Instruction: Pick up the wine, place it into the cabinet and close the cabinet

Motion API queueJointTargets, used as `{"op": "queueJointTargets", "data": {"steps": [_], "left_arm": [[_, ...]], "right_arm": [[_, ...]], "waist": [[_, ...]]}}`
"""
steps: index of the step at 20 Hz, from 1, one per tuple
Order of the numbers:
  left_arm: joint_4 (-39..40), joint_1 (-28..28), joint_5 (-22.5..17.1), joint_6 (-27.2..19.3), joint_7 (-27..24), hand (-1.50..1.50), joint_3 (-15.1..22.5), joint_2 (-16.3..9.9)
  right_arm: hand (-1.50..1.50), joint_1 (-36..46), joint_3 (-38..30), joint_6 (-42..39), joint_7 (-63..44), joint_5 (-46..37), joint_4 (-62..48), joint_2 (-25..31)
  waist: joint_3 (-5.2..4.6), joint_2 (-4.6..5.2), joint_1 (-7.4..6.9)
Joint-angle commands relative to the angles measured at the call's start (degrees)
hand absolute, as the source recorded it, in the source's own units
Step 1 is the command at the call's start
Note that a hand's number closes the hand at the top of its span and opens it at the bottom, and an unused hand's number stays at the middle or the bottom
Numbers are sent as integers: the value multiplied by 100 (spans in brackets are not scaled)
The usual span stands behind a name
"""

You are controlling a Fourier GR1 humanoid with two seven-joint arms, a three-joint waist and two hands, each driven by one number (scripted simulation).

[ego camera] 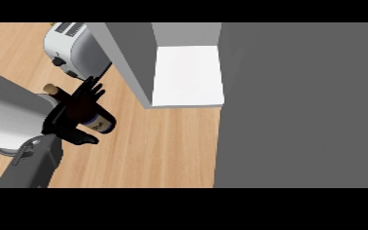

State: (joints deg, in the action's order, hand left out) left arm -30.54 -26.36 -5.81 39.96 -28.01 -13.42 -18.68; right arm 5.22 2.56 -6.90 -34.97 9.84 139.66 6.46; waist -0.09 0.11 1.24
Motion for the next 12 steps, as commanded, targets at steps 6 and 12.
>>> {"op": "queueJointTargets", "data": {"steps": [6, 12], "left_arm": [[59, 16, 26, 1216, -632, 150, 284, -78], [-719, 319, 733, 512, -1345, 150, 934, 42]], "right_arm": [[-150, -237, -210, -51, 17, 412, 509, -28], [-150, -264, -331, -163, -51, 585, 532, 102]], "waist": [[1, -1, -9], [4, -17, -21]]}}
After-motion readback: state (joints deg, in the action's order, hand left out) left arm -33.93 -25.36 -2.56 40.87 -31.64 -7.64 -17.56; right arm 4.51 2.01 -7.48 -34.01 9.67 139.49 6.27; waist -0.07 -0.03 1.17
